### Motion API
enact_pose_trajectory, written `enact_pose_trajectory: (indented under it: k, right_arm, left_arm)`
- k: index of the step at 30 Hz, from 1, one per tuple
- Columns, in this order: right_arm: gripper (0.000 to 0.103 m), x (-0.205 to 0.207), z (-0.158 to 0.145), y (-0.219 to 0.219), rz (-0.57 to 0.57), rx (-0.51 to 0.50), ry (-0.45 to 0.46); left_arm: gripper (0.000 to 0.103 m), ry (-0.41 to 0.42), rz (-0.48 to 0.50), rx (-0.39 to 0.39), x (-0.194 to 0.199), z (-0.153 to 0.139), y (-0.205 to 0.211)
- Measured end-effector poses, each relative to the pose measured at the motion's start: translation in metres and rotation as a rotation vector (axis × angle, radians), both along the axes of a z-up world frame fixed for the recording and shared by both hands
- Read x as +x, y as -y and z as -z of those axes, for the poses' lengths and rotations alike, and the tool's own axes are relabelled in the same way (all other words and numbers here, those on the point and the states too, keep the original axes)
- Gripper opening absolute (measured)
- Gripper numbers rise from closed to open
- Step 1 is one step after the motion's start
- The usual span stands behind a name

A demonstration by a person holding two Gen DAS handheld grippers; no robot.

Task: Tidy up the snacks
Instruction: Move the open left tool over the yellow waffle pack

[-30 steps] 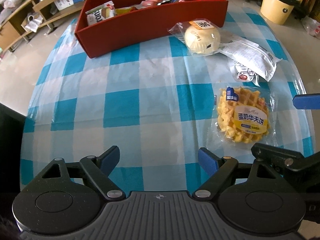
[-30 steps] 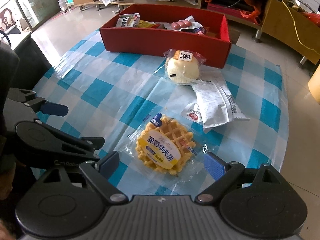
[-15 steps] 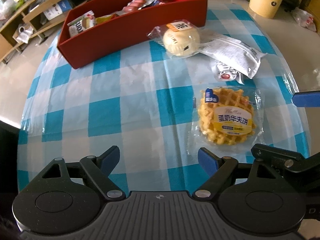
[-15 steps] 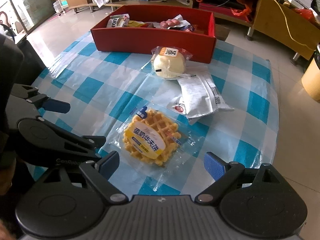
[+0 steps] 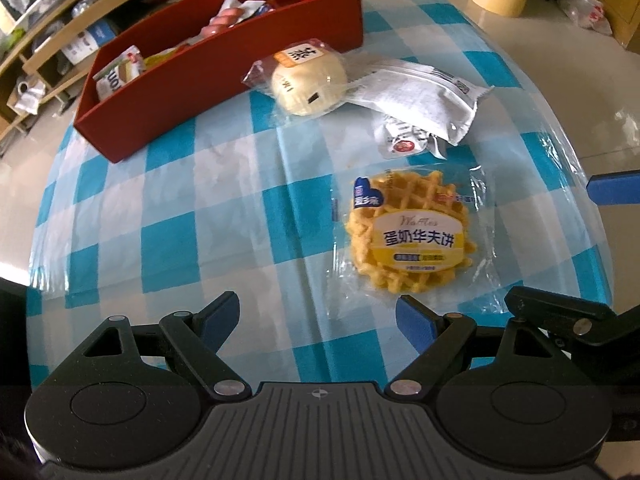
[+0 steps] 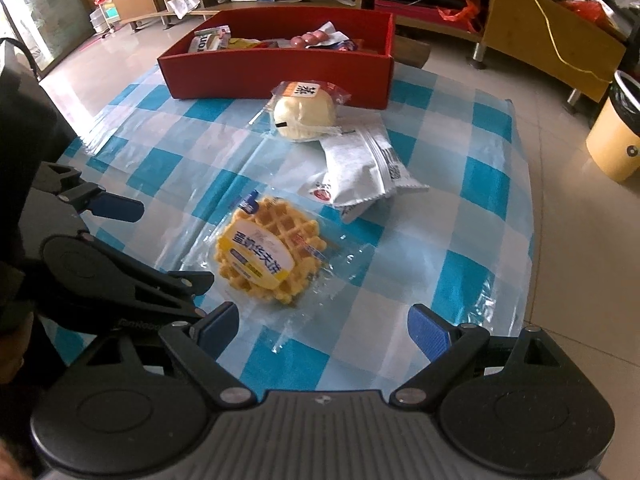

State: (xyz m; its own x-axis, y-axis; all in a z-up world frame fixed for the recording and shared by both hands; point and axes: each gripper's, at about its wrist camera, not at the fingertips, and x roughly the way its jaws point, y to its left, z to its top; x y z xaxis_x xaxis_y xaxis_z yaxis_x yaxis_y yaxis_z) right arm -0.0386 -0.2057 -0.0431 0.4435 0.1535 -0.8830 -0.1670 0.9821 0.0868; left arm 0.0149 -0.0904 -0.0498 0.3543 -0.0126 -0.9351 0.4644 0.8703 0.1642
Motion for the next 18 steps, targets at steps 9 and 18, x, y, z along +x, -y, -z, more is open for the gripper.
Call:
enact_pose_trajectory:
  k: [9, 18]
  right_arm:
    - [0.089, -0.003, 0.001, 0.008, 0.018, -0.005, -0.003]
    - [0.089, -0.008, -0.004, 0.012, 0.006, 0.011, 0.01]
  left_arm:
    - [0.09, 0.01, 0.03, 0.014, -0.002, 0.002, 0.011]
    - [0.09, 0.019, 0.032, 0.004, 0.0, 0.0, 0.014]
